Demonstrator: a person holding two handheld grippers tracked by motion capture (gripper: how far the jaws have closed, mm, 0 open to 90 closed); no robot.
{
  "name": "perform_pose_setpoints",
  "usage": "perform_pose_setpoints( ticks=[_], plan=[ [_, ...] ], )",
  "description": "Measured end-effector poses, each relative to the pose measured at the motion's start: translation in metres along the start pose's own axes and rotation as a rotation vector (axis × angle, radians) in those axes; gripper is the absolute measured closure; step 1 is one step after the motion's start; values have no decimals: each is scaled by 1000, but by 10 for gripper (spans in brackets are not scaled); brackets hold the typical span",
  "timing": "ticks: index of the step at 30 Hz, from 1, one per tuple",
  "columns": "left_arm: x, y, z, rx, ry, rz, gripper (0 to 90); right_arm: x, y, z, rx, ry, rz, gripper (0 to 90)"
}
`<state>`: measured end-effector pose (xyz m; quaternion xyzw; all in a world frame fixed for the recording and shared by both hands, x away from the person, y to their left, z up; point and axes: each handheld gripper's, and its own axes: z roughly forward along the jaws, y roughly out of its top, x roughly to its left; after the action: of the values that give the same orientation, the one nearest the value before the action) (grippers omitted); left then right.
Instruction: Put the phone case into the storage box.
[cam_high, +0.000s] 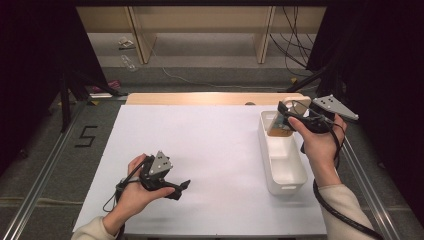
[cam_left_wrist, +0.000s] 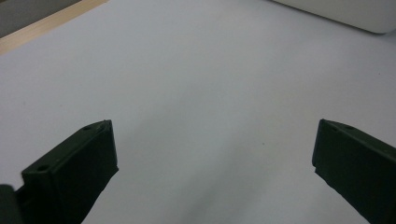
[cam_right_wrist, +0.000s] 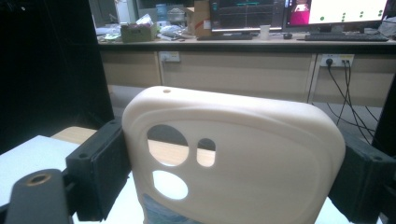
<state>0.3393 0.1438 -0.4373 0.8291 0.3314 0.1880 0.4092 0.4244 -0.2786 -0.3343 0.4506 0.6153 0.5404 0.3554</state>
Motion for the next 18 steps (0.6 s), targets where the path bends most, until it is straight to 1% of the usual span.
perform_pose_setpoints(
  ticks=[10,18],
  plan=[
    [0,0,0,1,0,1,0,1,-2,5,10,-2,-10,133],
    [0,0,0,0,1,-1,0,1,0,7,7,-2,-12,133]
  ],
)
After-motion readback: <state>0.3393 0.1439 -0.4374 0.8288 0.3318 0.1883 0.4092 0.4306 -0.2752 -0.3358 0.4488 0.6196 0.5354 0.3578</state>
